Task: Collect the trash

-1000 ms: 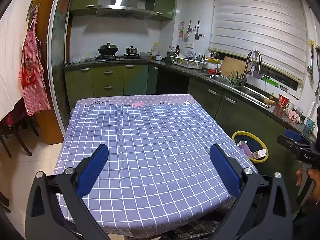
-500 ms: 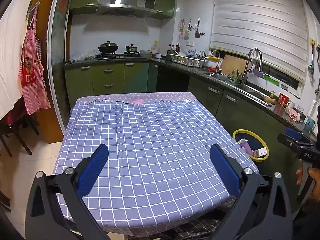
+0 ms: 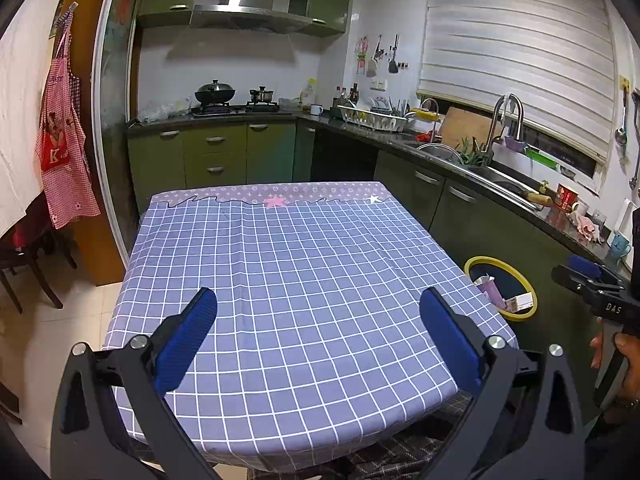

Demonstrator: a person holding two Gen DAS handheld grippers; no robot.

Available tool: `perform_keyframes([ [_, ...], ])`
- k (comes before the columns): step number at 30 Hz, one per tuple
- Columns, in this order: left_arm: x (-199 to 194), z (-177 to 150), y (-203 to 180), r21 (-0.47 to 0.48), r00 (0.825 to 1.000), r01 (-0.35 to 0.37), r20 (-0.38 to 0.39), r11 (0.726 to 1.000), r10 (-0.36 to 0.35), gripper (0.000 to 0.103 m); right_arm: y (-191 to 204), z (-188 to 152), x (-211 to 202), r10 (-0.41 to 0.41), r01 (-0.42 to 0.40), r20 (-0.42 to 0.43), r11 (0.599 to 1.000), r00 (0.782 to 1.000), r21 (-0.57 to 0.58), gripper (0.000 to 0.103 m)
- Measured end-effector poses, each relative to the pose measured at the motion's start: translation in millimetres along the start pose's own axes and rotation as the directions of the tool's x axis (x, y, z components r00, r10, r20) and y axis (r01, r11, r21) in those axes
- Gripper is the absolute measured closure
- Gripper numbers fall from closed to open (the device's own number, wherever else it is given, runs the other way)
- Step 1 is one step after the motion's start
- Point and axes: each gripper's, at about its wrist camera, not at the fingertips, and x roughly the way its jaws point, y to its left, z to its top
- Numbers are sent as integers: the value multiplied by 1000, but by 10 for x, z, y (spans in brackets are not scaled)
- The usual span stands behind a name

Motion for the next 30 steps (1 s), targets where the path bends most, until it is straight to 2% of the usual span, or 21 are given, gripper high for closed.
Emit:
perform_keyframes([
  [30, 62, -27, 70, -20, 1000, 10, -17, 1000, -10, 6, 77, -18, 39, 3, -3, -15, 1000, 1000, 2, 4],
])
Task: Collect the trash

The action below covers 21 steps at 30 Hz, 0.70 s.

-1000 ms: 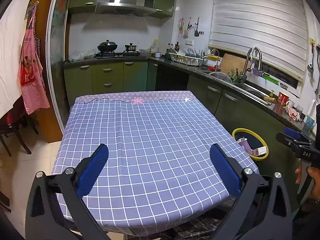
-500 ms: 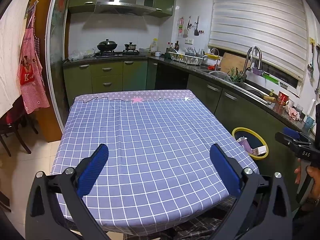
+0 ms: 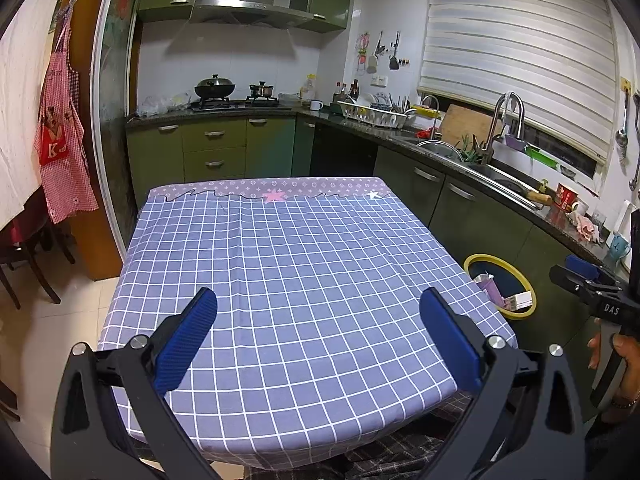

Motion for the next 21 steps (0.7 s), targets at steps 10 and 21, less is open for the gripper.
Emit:
perform_keyframes([
  [10, 34, 2, 22, 15, 1000, -25, 20, 1000, 24, 6, -9, -11, 52, 2, -2, -8, 1000, 1000, 3, 4],
  [21, 799, 284, 328, 6, 989, -70, -126, 997, 71, 6, 27, 256, 734, -3, 0, -67, 999, 998, -46, 4],
])
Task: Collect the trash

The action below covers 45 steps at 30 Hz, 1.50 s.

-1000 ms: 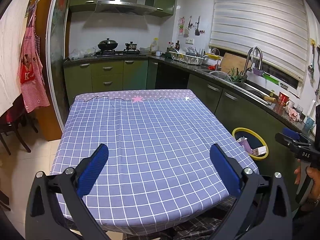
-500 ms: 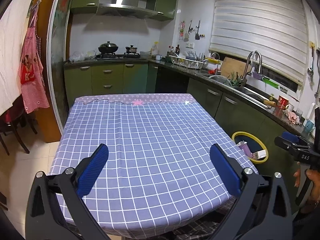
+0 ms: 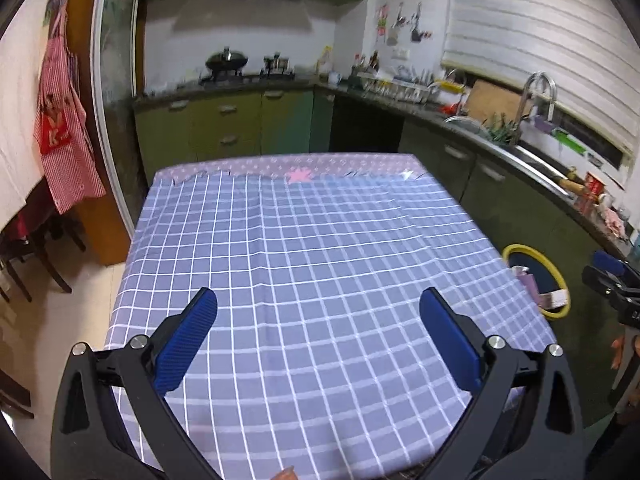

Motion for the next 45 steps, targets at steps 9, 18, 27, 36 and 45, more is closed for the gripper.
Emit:
perform_keyframes([
  [9, 1282, 437, 569, -52, 989, -110, -106, 993, 104, 6, 240, 704, 1524, 84, -91, -107, 994, 991, -67, 4],
  [18, 2090, 521, 964, -72, 963, -167, -225, 983, 147, 7, 388, 968, 2838, 70, -90, -247, 993, 967, -71, 4],
  [27, 2321, 563, 1063, -70, 950, -184, -270, 980, 159, 7, 399, 867, 3261, 34, -54, -308, 997, 951, -57, 4],
  [36, 2431, 632, 1081, -55, 944, -202, -278, 978, 180, 6, 379, 798, 3367, 9, -34, -331, 997, 944, -71, 4],
  [45, 2435, 645, 1119, -60, 940, -218, -280, 974, 193, 5, 401, 795, 3373, 0, -28, -333, 996, 943, -79, 4],
])
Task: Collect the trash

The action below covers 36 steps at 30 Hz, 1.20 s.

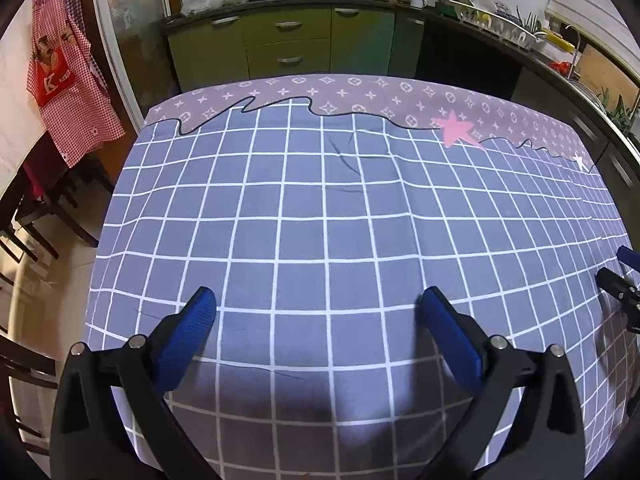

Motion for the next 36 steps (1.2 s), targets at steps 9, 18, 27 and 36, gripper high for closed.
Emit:
perform_keyframes([
  [9, -5, 4, 59, -4, 1000, -4, 1, 1000, 4, 5, 2, 2, 2, 0, 0, 0, 1000, 1000, 0, 4],
  [18, 1, 14, 127, -17, 1000, -14, 0, 1000, 14, 5, 4, 1, 2, 0, 0, 0, 1000, 1000, 0, 4],
  [27, 5, 20, 167, -19, 1000, -14, 0, 1000, 14, 5, 2, 1, 1, 0, 0, 0, 1000, 1000, 1, 4],
  [36, 5, 21, 193, -19, 1000, -14, -2, 1000, 14, 5, -14, -5, -5, 0, 0, 0, 1000, 1000, 1, 4],
])
